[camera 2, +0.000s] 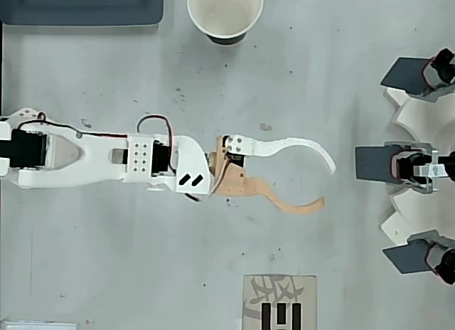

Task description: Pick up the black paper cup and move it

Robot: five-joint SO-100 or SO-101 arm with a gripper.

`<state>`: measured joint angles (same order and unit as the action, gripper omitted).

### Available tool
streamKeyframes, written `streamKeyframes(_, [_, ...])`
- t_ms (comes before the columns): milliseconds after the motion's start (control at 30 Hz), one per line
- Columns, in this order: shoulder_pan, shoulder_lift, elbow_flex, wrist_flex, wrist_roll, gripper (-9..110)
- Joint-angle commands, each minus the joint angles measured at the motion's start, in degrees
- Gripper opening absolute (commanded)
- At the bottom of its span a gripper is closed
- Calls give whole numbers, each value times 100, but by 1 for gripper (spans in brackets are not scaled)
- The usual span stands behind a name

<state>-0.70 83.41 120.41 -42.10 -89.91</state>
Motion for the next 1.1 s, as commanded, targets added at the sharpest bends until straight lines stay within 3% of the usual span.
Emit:
streamKeyframes(0, [44,237,9,-396,-167,9])
streamKeyframes(467, [44,246,53,-422,-185,9])
streamKeyframes(1067, [105,844,1600,-1415,70,11])
